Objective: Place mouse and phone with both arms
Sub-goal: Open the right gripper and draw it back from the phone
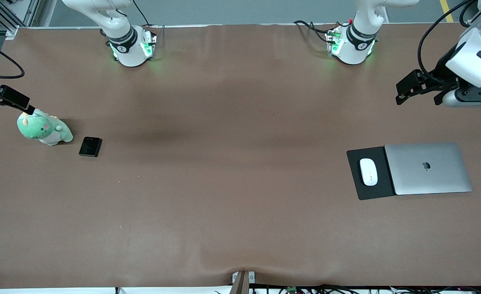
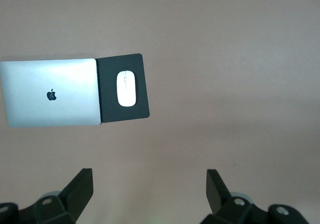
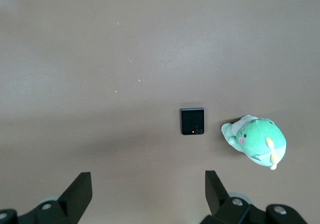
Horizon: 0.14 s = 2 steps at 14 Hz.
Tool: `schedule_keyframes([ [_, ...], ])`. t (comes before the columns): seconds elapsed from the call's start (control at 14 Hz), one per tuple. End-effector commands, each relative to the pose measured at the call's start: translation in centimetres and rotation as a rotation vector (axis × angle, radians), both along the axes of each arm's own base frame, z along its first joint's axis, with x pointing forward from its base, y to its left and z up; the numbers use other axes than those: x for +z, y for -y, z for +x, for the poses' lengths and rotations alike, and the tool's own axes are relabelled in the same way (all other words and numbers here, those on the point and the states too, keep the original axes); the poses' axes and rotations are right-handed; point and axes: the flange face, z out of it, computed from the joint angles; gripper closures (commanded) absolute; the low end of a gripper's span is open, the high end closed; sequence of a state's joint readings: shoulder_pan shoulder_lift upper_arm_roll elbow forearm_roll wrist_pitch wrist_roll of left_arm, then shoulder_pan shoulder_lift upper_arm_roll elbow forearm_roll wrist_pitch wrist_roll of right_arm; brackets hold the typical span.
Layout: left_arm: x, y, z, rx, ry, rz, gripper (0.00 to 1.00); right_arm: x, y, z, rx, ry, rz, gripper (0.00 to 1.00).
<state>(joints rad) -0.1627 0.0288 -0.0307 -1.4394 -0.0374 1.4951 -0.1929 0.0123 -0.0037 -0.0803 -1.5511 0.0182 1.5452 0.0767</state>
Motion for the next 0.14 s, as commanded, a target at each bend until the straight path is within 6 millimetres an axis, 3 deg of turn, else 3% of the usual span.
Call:
schedule_keyframes([
  [0.0,0.62,-0.2,-0.18,-0.011,0.011,-0.024,0.0,-0.09,-0.27,-1.02,0.003,0.021,0.003,0.0],
  [0.07,0.62,-0.22,-0.17,-0.012,0.011,-0.022,0.0,-0.02,-0.26,-1.02,0.003,0.022,0.002,0.0],
])
